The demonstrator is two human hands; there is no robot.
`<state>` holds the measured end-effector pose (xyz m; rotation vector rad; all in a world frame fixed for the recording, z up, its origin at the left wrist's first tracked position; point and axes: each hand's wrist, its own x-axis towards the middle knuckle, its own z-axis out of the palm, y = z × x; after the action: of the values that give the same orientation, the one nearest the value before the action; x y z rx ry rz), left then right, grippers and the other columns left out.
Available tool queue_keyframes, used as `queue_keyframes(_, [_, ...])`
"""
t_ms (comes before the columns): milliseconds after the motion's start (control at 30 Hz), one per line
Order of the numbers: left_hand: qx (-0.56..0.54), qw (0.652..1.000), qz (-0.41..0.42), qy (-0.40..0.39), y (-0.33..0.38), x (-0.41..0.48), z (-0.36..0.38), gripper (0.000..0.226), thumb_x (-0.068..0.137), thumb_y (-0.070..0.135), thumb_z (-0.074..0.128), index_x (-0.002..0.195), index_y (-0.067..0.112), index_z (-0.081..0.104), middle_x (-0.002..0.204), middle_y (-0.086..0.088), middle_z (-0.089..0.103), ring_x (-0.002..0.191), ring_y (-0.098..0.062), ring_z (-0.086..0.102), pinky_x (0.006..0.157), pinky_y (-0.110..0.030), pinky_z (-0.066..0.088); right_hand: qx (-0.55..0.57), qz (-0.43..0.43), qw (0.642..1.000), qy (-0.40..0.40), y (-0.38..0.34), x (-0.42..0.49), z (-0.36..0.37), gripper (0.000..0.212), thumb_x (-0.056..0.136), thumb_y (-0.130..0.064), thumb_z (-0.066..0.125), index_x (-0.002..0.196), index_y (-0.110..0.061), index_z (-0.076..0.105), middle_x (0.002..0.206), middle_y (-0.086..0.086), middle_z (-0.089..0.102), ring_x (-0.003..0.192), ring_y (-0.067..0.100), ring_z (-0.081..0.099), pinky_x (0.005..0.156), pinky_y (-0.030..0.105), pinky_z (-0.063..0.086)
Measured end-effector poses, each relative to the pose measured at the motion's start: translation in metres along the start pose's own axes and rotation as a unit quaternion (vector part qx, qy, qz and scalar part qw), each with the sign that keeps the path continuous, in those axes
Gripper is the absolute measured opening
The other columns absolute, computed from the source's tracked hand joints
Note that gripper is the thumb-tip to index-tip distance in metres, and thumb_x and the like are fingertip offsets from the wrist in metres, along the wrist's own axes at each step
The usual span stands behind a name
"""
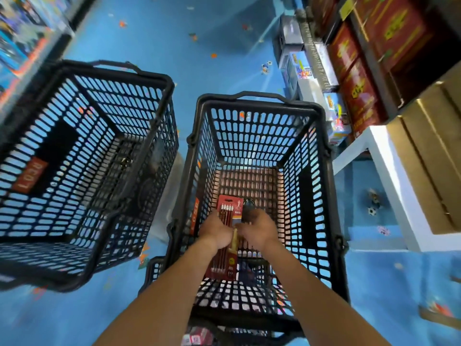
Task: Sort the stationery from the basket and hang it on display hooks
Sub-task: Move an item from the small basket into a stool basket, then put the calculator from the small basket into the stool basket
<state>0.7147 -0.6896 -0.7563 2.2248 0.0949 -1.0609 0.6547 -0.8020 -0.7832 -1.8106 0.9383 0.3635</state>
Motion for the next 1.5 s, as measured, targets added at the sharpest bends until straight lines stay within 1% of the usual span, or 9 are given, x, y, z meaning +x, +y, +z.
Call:
queue_keyframes(233, [-0.002, 0.995, 0.099, -0.001, 0.016, -0.06, -0.031, 0.035, 0.097, 0.016, 0.062, 0.129, 0.029, 0.055, 0.114, 0.006, 0.065, 0.108, -0.023, 0.062, 0.098, -0.036, 0.051, -0.002, -0.052, 0.997, 0.053, -0.029, -0.073, -0.029, 0.04, 0.083, -0.033, 0.079, 0.111, -0.026, 0.051, 0.096, -0.012, 0.064, 0.089, 0.016, 0.067, 0.079, 0.037, 0.058])
queue_keyframes(400, [-0.003, 0.984, 0.172, -0.052, 0.016, -0.104, -0.07, 0.033, 0.093, 0.025, 0.066, 0.121, 0.037, 0.055, 0.114, 0.018, 0.065, 0.107, -0.017, 0.064, 0.106, -0.049, 0.05, -0.008, -0.114, 0.989, 0.097, -0.061, -0.152, -0.047, 0.04, 0.09, -0.03, 0.076, 0.118, -0.029, 0.047, 0.094, -0.023, 0.055, 0.074, -0.006, 0.054, 0.052, 0.008, 0.041])
queue_keyframes(500, [-0.002, 0.975, 0.208, -0.08, 0.02, -0.157, -0.103, 0.043, 0.095, 0.025, 0.07, 0.135, 0.029, 0.053, 0.13, 0.01, 0.063, 0.121, -0.018, 0.06, 0.112, -0.045, 0.046, -0.008, -0.146, 0.982, 0.12, -0.079, -0.205, -0.05, 0.043, 0.088, -0.03, 0.078, 0.122, -0.024, 0.052, 0.112, -0.011, 0.065, 0.082, 0.0, 0.06, 0.062, 0.009, 0.044])
queue_keyframes(600, [0.02, 0.969, 0.212, -0.123, 0.019, -0.21, -0.142, 0.028, 0.1, 0.015, 0.067, 0.124, 0.022, 0.056, 0.116, 0.004, 0.065, 0.107, -0.018, 0.064, 0.094, -0.024, 0.053, -0.018, -0.152, 0.984, 0.095, -0.096, -0.257, -0.049, 0.049, 0.084, -0.033, 0.082, 0.124, -0.021, 0.056, 0.113, -0.007, 0.065, 0.091, 0.008, 0.065, 0.076, 0.024, 0.056])
queue_keyframes(800, [0.169, 0.952, 0.158, -0.202, -0.013, -0.255, -0.2, 0.025, 0.1, 0.027, 0.068, 0.11, 0.005, 0.065, 0.079, -0.008, 0.063, 0.063, -0.012, 0.067, 0.081, -0.027, 0.055, -0.066, -0.165, 0.984, -0.001, -0.118, -0.324, -0.024, 0.037, 0.081, -0.031, 0.086, 0.108, -0.019, 0.062, 0.09, -0.004, 0.074, 0.076, 0.008, 0.071, 0.074, 0.026, 0.059])
queue_keyframes(967, [0.215, 0.939, 0.107, -0.246, -0.067, -0.254, -0.197, 0.02, 0.1, 0.02, 0.067, 0.083, 0.009, 0.069, 0.06, -0.006, 0.057, 0.042, -0.008, 0.052, 0.047, -0.023, 0.026, -0.06, -0.105, 0.983, -0.136, -0.094, -0.324, 0.03, 0.025, 0.085, -0.01, 0.081, 0.105, -0.002, 0.069, 0.088, 0.017, 0.076, 0.075, 0.023, 0.074, 0.06, 0.025, 0.056])
queue_keyframes(1167, [0.26, 0.94, 0.11, -0.192, -0.175, -0.187, -0.143, 0.026, 0.083, 0.035, 0.073, 0.073, 0.013, 0.063, 0.069, -0.01, 0.053, 0.067, -0.02, 0.049, 0.062, -0.032, 0.036, -0.221, -0.074, 0.96, -0.155, -0.005, -0.277, 0.104, 0.025, 0.084, -0.021, 0.077, 0.067, -0.007, 0.064, 0.053, 0.0, 0.051, 0.041, 0.004, 0.044, 0.049, 0.02, 0.036])
queue_keyframes(1267, [0.302, 0.932, 0.109, -0.167, -0.237, -0.154, -0.105, 0.029, 0.075, 0.033, 0.072, 0.065, 0.014, 0.052, 0.066, -0.01, 0.042, 0.063, -0.021, 0.041, 0.059, -0.032, 0.028, -0.253, -0.045, 0.954, -0.153, 0.056, -0.245, 0.143, 0.03, 0.088, -0.023, 0.068, 0.063, -0.015, 0.054, 0.059, 0.003, 0.05, 0.058, 0.011, 0.052, 0.056, 0.026, 0.036])
queue_keyframes(1500, [0.329, 0.925, 0.079, -0.172, -0.364, -0.052, 0.008, 0.032, 0.092, 0.023, 0.071, 0.115, 0.008, 0.055, 0.117, -0.015, 0.053, 0.107, -0.026, 0.056, 0.087, -0.036, 0.049, -0.332, -0.016, 0.929, -0.163, 0.211, -0.155, 0.234, 0.038, 0.096, -0.033, 0.061, 0.07, -0.006, 0.053, 0.071, 0.011, 0.049, 0.079, 0.025, 0.055, 0.058, 0.03, 0.034])
